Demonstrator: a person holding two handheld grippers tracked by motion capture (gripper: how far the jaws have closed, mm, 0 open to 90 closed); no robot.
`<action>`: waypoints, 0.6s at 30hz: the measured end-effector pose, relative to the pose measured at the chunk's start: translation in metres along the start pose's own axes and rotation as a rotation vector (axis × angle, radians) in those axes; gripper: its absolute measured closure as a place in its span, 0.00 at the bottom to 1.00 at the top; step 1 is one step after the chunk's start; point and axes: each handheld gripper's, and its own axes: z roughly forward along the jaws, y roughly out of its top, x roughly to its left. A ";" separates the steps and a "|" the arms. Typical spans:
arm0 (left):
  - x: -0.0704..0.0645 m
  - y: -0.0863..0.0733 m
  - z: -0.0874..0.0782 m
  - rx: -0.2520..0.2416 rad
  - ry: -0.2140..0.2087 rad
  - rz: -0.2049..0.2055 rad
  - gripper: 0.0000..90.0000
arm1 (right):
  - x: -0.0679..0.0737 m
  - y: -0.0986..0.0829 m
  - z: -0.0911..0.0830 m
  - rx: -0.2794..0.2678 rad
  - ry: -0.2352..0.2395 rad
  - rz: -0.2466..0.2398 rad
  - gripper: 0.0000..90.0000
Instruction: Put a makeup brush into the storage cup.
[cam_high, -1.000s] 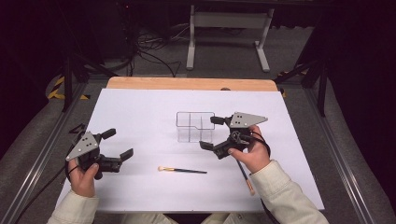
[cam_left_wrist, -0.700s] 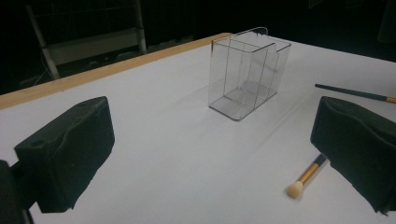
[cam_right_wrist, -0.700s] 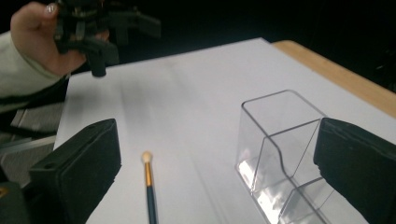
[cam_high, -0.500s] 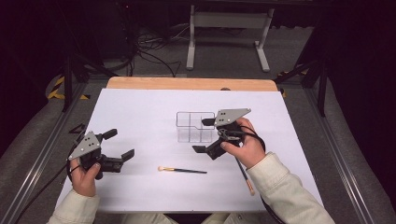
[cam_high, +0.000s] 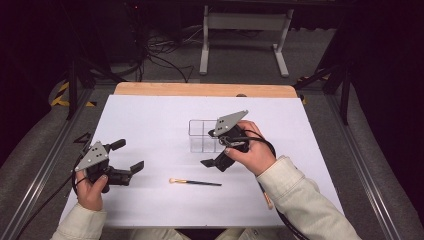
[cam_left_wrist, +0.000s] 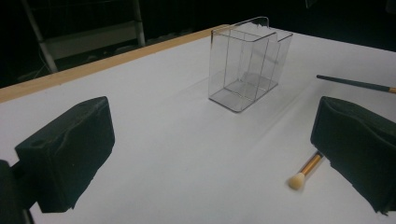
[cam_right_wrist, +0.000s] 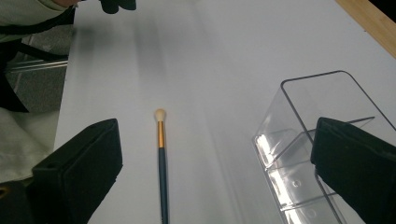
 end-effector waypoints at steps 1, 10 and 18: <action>0.000 0.000 0.000 0.000 0.000 0.001 0.01 | 0.000 0.001 0.001 0.007 0.004 0.006 0.03; 0.000 -0.001 0.002 0.001 -0.007 -0.001 0.00 | 0.003 0.008 0.008 0.101 0.044 -0.014 0.03; 0.000 -0.001 0.003 0.005 -0.006 -0.004 0.00 | 0.005 0.013 0.019 0.178 0.068 -0.037 0.04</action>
